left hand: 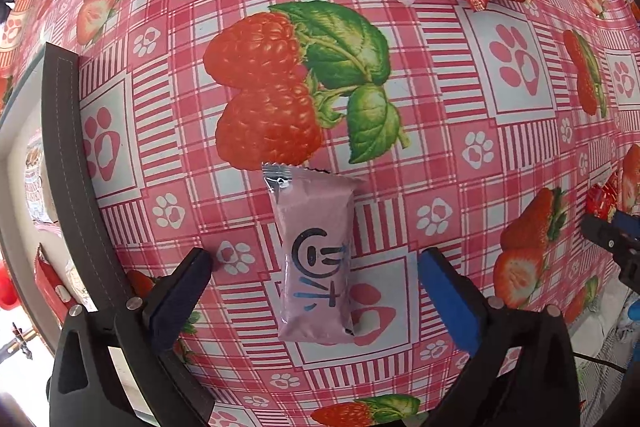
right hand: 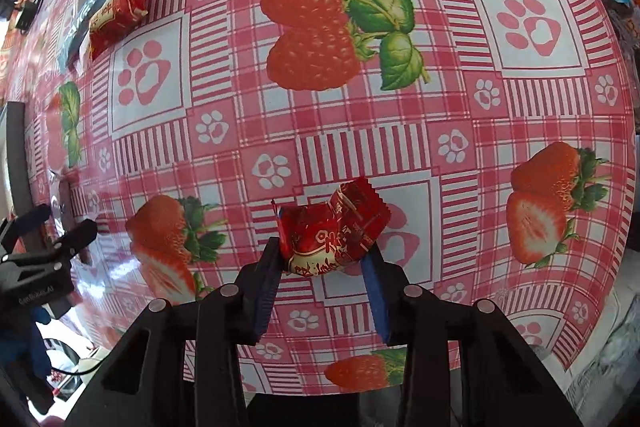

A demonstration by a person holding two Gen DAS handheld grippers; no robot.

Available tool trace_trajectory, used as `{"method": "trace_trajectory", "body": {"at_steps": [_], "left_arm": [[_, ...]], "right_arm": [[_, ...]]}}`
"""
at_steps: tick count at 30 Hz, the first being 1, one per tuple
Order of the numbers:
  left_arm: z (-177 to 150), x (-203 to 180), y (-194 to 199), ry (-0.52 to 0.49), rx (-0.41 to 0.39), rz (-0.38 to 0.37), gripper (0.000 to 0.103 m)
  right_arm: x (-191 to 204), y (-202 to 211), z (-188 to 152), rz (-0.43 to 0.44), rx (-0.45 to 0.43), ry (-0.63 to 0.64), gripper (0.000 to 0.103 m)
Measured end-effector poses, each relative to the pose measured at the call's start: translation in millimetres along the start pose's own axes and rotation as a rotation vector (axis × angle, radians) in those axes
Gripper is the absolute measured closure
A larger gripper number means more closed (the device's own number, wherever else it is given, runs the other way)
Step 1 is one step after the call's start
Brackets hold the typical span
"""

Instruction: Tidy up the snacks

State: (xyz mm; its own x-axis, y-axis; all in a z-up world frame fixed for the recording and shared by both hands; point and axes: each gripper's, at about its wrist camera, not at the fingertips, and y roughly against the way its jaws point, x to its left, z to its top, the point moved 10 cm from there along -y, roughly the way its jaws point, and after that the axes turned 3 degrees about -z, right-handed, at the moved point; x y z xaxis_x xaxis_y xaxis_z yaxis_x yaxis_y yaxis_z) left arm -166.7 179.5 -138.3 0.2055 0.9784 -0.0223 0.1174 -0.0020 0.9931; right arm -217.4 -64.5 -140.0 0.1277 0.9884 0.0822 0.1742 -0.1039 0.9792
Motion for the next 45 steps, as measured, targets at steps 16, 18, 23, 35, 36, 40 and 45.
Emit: {"method": "trace_trajectory", "body": {"at_steps": [16, 18, 23, 35, 36, 40, 45], "left_arm": [[8, 13, 10, -0.001, 0.006, -0.011, 0.0], [11, 14, 8, 0.001, 0.009, -0.012, 0.0], [12, 17, 8, 0.001, 0.011, -0.013, 0.0], [12, 18, 9, 0.004, 0.011, -0.015, 0.0], [12, 18, 9, 0.005, 0.012, -0.015, 0.0], [12, 19, 9, 0.006, 0.011, -0.016, 0.0], [12, 19, 10, 0.007, 0.01, -0.016, 0.0]], "right_arm": [[2, -25, -52, -0.076, -0.018, 0.054, 0.0], [0, -23, -47, -0.079, -0.018, 0.054, 0.0], [-1, -20, -27, -0.078, -0.033, 0.055, 0.0], [-3, -20, -30, -0.078, -0.035, 0.061, 0.0], [-3, -20, -29, -0.079, -0.036, 0.062, 0.0], [-3, -20, -29, -0.079, -0.037, 0.064, 0.0], [-3, -19, -30, -0.079, -0.037, 0.063, 0.0]]}}
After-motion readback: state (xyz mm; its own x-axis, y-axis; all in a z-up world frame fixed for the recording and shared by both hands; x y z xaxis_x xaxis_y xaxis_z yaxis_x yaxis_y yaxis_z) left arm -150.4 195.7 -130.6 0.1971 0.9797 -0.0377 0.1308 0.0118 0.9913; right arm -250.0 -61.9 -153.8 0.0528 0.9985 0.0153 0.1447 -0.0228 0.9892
